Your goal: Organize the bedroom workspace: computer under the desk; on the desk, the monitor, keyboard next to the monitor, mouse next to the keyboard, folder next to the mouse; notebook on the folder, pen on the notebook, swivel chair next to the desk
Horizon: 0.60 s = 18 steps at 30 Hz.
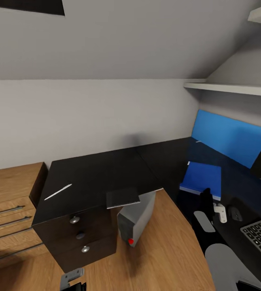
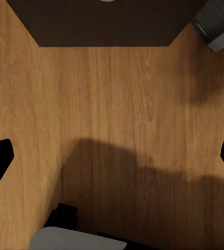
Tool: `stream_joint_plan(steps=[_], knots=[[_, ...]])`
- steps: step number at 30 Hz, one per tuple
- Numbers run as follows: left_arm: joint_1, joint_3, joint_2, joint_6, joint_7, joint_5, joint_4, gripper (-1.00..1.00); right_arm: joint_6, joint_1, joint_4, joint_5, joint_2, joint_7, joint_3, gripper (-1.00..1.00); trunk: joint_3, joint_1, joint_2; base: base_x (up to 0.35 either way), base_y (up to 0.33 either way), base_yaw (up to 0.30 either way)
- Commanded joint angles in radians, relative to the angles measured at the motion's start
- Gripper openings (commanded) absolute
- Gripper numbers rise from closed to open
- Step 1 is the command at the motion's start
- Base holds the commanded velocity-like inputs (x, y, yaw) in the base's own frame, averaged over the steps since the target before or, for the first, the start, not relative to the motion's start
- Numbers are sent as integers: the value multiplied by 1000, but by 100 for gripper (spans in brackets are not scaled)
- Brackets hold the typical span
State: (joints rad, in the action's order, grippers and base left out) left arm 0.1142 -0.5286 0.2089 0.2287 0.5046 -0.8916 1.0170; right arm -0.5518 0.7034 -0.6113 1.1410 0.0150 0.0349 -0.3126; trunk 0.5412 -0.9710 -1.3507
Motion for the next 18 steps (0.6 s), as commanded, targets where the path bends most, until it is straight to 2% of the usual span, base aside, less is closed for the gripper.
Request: stream_joint_plan(steps=[1,16,18], knots=[[1,-4,1,1,8,-6,2,100,-1,1,-1,6,1,4,-2,-100,1,0,-1,0,0,-22],[1,-4,1,1,8,-6,2,100,-2,1,1,6,1,5,-2,-100,1,0,-1,0,0,-20],[1,-4,1,1,8,-6,2,100,-2,1,1,6,1,5,-2,-100,8,-8,-15,0,0,-5]])
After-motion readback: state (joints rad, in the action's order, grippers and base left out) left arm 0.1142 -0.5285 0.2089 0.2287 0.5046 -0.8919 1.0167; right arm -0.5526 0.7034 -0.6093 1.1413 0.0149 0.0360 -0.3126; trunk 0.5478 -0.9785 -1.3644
